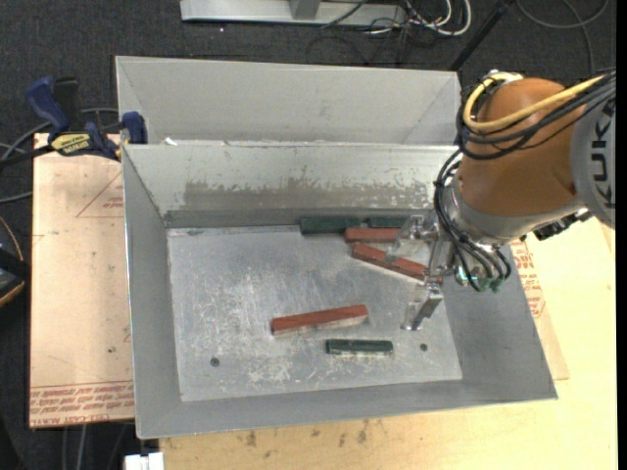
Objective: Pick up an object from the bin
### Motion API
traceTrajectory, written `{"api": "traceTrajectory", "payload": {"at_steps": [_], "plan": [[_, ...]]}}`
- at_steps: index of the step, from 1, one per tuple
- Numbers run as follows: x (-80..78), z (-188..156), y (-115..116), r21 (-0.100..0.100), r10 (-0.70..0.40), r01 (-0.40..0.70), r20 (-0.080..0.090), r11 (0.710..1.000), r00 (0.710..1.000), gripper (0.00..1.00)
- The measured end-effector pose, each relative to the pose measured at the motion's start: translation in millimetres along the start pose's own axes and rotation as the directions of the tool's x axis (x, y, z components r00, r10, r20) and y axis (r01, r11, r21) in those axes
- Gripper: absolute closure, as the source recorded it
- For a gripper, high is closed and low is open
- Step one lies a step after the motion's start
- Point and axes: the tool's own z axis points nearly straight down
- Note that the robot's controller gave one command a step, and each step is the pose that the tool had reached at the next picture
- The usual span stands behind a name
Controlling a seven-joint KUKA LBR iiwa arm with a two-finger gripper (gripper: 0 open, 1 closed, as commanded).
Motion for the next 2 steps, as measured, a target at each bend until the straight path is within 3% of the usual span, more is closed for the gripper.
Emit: {"api": "traceTrajectory", "payload": {"at_steps": [1,2], "plan": [[-1.5,-3.5,0.0,0.0,0.0,0.0,0.007,1.0,1.0,0.0],[-3.4,36.2,17.7,0.001,0.006,-0.006,0.016,1.0,1.0,0.0]]}}
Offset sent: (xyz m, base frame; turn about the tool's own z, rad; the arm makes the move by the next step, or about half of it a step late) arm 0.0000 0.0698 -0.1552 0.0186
